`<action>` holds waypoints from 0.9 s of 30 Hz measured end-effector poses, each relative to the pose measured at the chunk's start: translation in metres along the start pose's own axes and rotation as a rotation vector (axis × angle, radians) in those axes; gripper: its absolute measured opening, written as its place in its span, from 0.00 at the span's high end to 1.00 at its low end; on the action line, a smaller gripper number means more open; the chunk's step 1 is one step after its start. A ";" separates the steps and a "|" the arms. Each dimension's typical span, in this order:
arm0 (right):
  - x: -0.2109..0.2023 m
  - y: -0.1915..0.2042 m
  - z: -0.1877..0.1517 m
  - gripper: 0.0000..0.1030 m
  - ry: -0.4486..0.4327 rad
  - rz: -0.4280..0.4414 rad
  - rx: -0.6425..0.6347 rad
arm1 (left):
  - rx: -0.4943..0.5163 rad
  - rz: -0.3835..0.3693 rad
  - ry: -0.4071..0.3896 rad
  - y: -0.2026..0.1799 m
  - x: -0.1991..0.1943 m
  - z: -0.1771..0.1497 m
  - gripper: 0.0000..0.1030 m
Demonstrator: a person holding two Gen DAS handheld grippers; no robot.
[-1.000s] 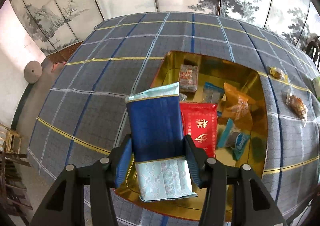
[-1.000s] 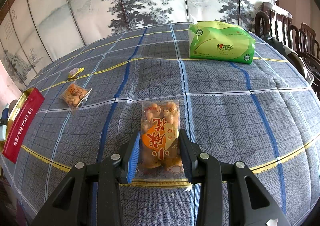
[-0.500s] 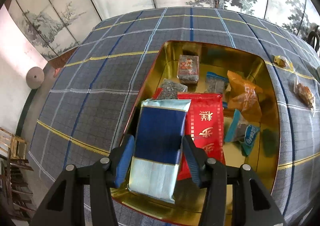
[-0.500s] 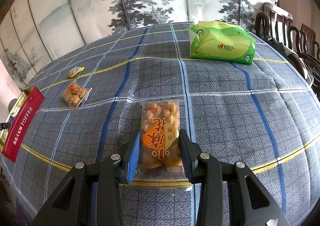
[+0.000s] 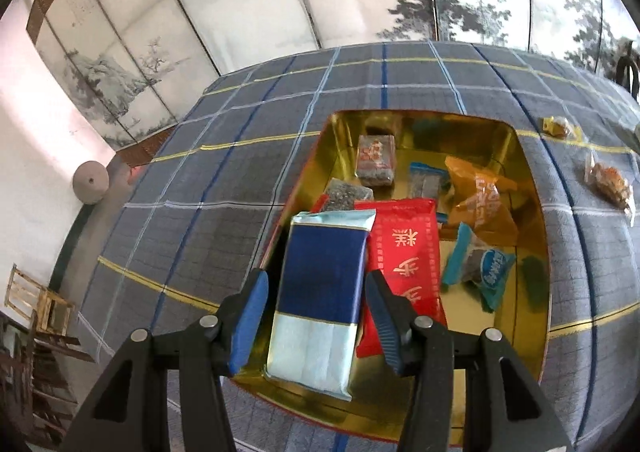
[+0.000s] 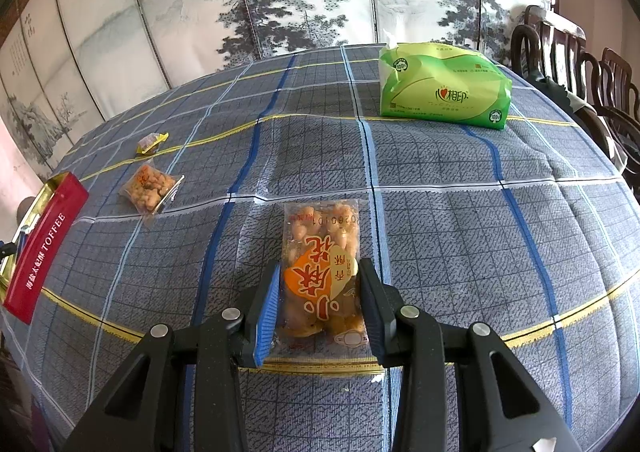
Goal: Organize snacks
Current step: 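Lower the blue-and-white box into the tin and open the left gripper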
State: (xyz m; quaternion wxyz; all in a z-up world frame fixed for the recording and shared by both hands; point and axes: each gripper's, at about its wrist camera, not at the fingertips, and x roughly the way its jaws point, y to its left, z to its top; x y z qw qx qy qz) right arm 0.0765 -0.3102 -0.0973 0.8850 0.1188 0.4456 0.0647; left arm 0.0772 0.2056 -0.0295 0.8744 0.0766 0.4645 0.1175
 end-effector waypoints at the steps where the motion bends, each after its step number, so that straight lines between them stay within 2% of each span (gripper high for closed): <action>1: 0.000 0.000 0.000 0.66 0.000 0.000 0.000 | -0.012 -0.001 -0.006 0.001 -0.003 -0.001 0.49; 8: -0.002 0.007 -0.002 0.66 -0.006 -0.007 -0.023 | -0.034 0.031 -0.082 0.004 -0.029 -0.008 0.49; 19: -0.012 0.006 -0.008 0.66 -0.008 0.015 0.002 | -0.030 0.006 -0.113 -0.008 -0.062 -0.020 0.49; 27: -0.026 0.022 -0.015 0.66 -0.012 0.060 -0.015 | -0.035 -0.004 -0.122 -0.013 -0.077 -0.029 0.49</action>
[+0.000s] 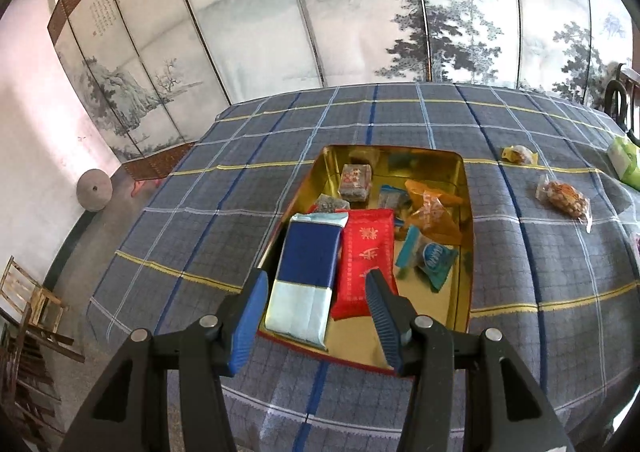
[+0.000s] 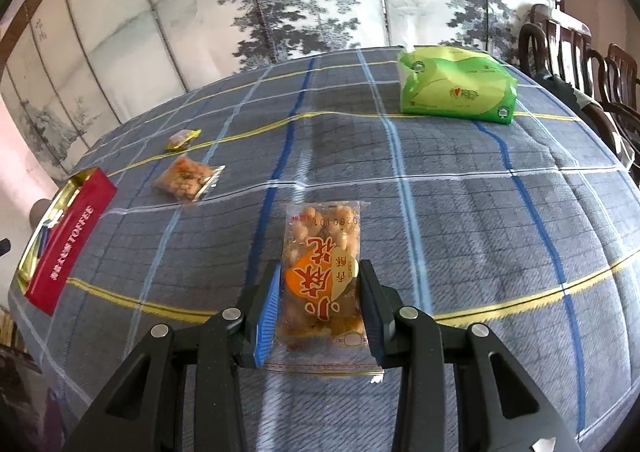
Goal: Organize snacks
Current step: 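Lower the blue-and-white box into the tin and open the left gripper, then carry the clear twist-snack packet into the tin and open the right gripper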
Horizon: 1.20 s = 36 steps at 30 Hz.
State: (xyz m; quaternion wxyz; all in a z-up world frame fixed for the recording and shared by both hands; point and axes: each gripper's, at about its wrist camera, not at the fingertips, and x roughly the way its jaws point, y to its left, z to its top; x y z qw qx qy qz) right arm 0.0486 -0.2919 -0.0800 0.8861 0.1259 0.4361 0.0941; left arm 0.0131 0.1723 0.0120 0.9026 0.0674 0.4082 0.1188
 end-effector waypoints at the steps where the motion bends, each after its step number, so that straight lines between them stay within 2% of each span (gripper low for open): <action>1: -0.001 0.003 0.000 0.66 0.000 0.005 -0.004 | 0.001 0.001 0.003 -0.001 -0.001 -0.001 0.49; 14: -0.015 0.037 -0.005 0.66 0.001 0.064 -0.048 | 0.004 -0.005 0.004 0.000 -0.015 -0.021 0.46; 22: -0.024 0.075 -0.005 0.66 0.001 0.101 -0.114 | -0.019 -0.030 0.015 0.010 -0.018 -0.032 0.46; 27: -0.031 0.102 -0.003 0.66 -0.002 0.134 -0.158 | -0.051 -0.050 0.035 0.021 -0.017 -0.038 0.41; 32: -0.038 0.129 0.000 0.66 -0.007 0.172 -0.192 | -0.078 -0.059 0.069 0.032 -0.013 -0.043 0.32; 36: -0.041 0.154 0.005 0.66 -0.009 0.219 -0.218 | -0.110 -0.064 0.074 0.044 -0.013 -0.048 0.31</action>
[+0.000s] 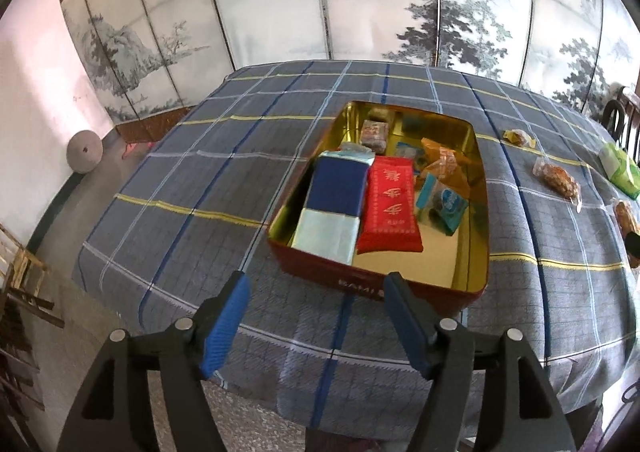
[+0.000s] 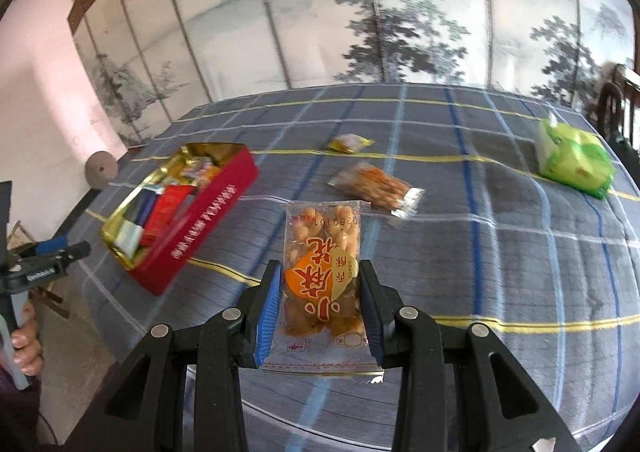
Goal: Organize snacks
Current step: 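Carry the clear twist-snack packet into the tin and open the right gripper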
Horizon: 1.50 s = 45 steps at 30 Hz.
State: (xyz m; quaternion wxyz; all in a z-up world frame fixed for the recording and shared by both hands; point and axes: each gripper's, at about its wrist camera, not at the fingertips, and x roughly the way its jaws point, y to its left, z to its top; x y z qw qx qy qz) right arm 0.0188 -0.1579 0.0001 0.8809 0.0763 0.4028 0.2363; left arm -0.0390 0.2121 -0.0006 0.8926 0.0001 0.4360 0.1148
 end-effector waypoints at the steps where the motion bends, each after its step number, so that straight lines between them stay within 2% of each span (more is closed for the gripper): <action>1: 0.001 0.006 0.002 0.66 0.001 0.012 -0.006 | -0.008 0.003 -0.002 0.003 -0.001 -0.001 0.31; 4: 0.008 0.024 0.011 0.66 0.005 0.058 -0.018 | -0.034 -0.016 -0.007 0.014 -0.003 -0.004 0.31; 7: 0.016 0.046 0.023 0.66 0.006 0.104 -0.038 | -0.037 0.016 -0.035 0.021 -0.007 -0.007 0.31; 13: 0.039 0.095 0.040 0.66 0.026 0.196 -0.094 | -0.045 0.041 -0.016 0.030 -0.006 -0.008 0.31; 21: 0.079 0.139 0.054 0.66 0.079 0.262 -0.120 | -0.051 0.076 -0.021 0.038 -0.007 -0.009 0.31; 31: 0.118 0.173 0.051 0.66 0.135 0.276 -0.151 | -0.043 0.098 -0.017 0.043 -0.003 -0.010 0.31; 45: 0.141 0.172 0.045 0.66 0.174 0.264 -0.132 | -0.028 0.104 -0.012 0.041 0.002 -0.012 0.31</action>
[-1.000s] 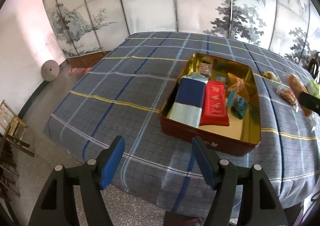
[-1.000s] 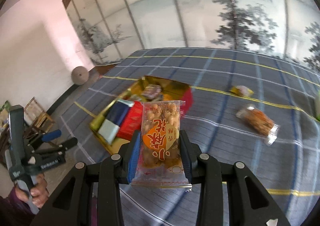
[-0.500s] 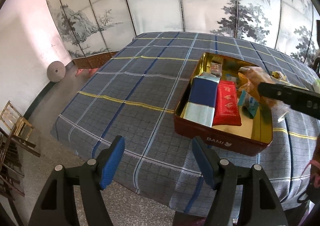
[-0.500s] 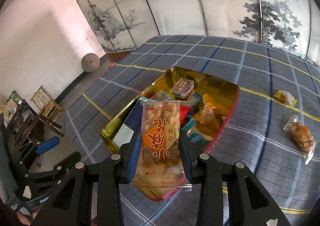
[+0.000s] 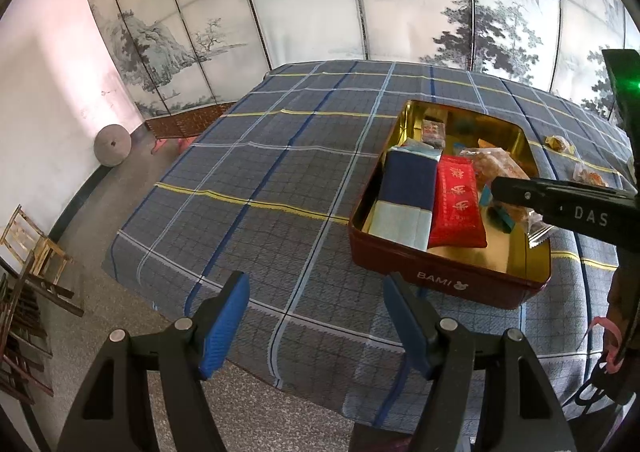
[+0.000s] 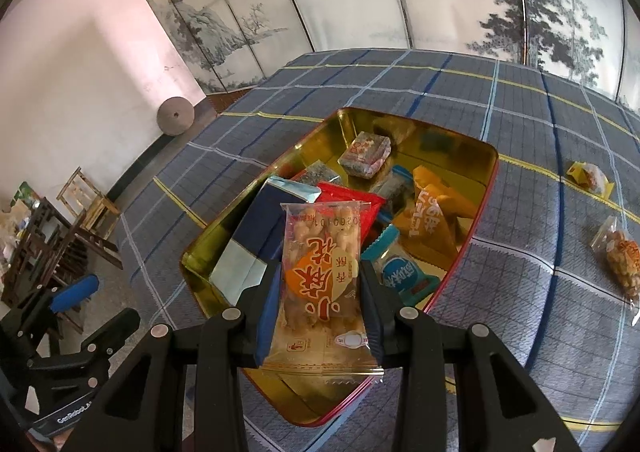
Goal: Organize snacks
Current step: 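Carry the clear twist-snack packet into the tin and open the right gripper, then grasp the small yellow-wrapped packet on the table with the right gripper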
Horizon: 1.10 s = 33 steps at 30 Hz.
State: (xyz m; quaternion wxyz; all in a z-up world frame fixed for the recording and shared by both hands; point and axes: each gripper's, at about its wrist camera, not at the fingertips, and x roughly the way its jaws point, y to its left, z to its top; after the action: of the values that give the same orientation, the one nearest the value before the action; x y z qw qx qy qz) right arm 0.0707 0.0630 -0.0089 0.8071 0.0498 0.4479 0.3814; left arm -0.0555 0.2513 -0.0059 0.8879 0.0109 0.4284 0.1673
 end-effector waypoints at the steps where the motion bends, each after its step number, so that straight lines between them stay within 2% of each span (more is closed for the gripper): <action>1: 0.000 0.000 0.000 0.66 0.001 0.000 0.001 | 0.001 -0.001 0.001 0.000 0.000 0.000 0.31; 13: 0.003 -0.002 0.001 0.65 -0.011 0.009 0.007 | 0.004 -0.002 0.008 -0.002 0.002 0.001 0.31; 18: -0.018 -0.012 -0.004 0.64 -0.061 0.014 0.037 | 0.007 -0.003 0.007 -0.003 0.002 0.000 0.31; 22: -0.047 -0.033 -0.017 0.64 -0.110 -0.018 0.060 | 0.015 -0.008 0.003 -0.005 0.000 0.000 0.31; 26: -0.077 -0.064 -0.030 0.64 -0.137 -0.113 0.051 | 0.032 -0.016 -0.011 -0.011 -0.005 0.001 0.31; 30: -0.105 -0.110 -0.033 0.56 -0.147 -0.185 0.083 | 0.052 -0.043 -0.013 -0.020 -0.010 0.004 0.31; 33: -0.117 -0.140 -0.022 0.49 -0.154 -0.217 0.090 | 0.068 -0.076 -0.007 -0.031 -0.013 0.007 0.31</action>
State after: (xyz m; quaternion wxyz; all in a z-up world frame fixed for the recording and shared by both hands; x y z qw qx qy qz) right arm 0.0976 -0.1184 -0.0012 0.8725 0.0666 0.4041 0.2665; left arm -0.0489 0.2192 0.0036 0.8942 0.0255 0.4308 0.1188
